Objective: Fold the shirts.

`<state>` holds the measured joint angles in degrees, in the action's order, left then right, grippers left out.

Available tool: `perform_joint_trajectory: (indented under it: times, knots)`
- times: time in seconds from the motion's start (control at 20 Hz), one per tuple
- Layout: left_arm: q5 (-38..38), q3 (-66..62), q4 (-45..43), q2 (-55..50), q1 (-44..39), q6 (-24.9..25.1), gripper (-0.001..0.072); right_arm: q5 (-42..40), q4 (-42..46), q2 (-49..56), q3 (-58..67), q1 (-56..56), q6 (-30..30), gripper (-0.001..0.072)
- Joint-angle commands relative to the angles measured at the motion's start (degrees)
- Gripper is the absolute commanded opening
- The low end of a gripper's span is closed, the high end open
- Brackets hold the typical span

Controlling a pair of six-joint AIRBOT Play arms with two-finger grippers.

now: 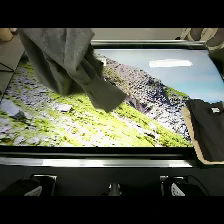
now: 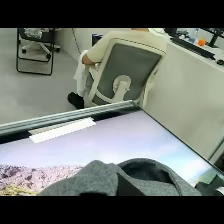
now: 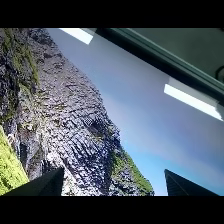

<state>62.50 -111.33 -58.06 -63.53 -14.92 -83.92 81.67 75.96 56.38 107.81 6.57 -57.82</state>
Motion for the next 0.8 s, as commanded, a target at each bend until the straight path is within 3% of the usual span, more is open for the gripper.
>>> perform_joint_trajectory:
  times: [0.0, 0.2, 0.45, 0.5, 0.55, 0.6, 0.75]
  knots:
    - [2.49, 7.89, -3.76, 2.27, -8.33, -3.13, 0.003, 6.08, 2.08, -5.27, 0.52, -0.04, -0.83, 0.067]
    - [-0.13, 29.9, -3.61, -1.42, -17.31, -5.01, 0.003, 16.22, 5.49, -2.19, 0.5, -0.04, -0.81, 0.067]
    - [-17.0, 50.88, -0.35, -12.02, -27.3, -7.65, 0.0031, 17.7, 4.98, 7.04, 0.5, -0.04, -0.83, 0.067]
    - [-17.03, 50.88, 2.67, -14.19, -27.28, -7.61, 0.0087, 18.03, 4.31, 8.92, 0.5, -0.04, -0.83, 0.0669]
    - [-16.11, 49.88, 5.49, -15.74, -26.49, -7.61, 0.0427, 18.36, 3.56, 10.51, 0.5, -0.04, -0.83, 0.0669]
    - [-14.05, 48.0, 6.03, -16.15, -24.92, -7.54, 0.0711, 18.53, 2.71, 12.02, 0.31, -0.04, -0.83, 0.067]
    - [-3.45, 39.93, 0.17, -14.16, -16.15, -4.79, 0.0651, 18.27, -1.55, 14.16, -4.46, -0.07, -0.87, 0.067]
